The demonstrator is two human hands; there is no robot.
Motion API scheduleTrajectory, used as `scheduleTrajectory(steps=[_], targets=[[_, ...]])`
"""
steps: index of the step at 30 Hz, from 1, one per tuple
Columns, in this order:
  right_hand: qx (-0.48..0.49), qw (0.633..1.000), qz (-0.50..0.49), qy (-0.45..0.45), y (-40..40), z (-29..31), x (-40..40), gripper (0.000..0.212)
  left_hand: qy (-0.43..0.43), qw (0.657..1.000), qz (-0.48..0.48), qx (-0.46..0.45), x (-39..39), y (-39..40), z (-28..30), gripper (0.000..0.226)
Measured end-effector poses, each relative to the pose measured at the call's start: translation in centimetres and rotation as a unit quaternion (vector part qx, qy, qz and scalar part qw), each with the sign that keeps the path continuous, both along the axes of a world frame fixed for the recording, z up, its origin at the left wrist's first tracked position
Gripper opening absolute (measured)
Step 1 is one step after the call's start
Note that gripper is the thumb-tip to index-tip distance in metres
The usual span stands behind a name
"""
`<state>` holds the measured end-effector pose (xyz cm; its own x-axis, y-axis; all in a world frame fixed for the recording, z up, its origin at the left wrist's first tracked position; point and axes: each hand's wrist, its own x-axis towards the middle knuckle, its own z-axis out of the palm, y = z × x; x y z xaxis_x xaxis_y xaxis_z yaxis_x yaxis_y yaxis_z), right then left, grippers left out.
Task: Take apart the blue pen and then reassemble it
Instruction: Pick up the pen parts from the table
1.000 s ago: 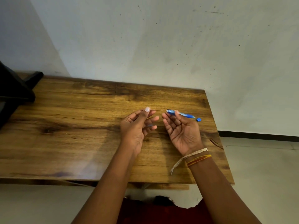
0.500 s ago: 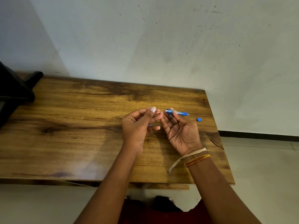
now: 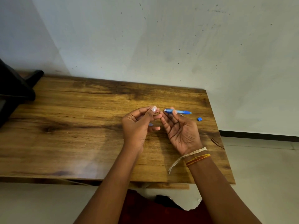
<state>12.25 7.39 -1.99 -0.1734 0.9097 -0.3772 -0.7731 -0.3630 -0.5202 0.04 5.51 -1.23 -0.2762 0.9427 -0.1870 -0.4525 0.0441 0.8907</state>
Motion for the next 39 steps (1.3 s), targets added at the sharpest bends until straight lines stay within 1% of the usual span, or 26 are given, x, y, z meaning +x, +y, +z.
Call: scheduleTrajectory(steps=[6,12,16,31,35,39], targets=[[0.013,1.000,0.005,-0.025,-0.1,0.2,-0.2,0.016,0.030,0.999,0.003,0.023,-0.1,0.1,-0.5,0.012],[-0.004,1.000,-0.013,-0.009,-0.1,0.3,-0.2,0.015,-0.002,1.000,0.010,0.018,-0.2,0.2,-0.4,0.012],[-0.004,1.000,-0.008,-0.010,-0.2,0.3,-0.3,0.015,-0.013,1.000,0.013,0.017,-0.2,0.2,-0.6,0.013],[-0.004,1.000,-0.012,-0.004,-0.2,0.2,-0.4,0.015,-0.003,1.000,0.006,0.024,-0.2,0.3,-0.9,0.012],[0.002,1.000,-0.005,-0.011,-0.2,0.3,-0.4,0.014,0.003,1.000,0.006,0.024,-0.2,0.3,-0.9,0.011],[0.014,1.000,0.003,-0.025,-0.2,0.2,-0.3,0.013,0.018,1.000,0.002,0.024,-0.2,0.3,-1.1,0.015]])
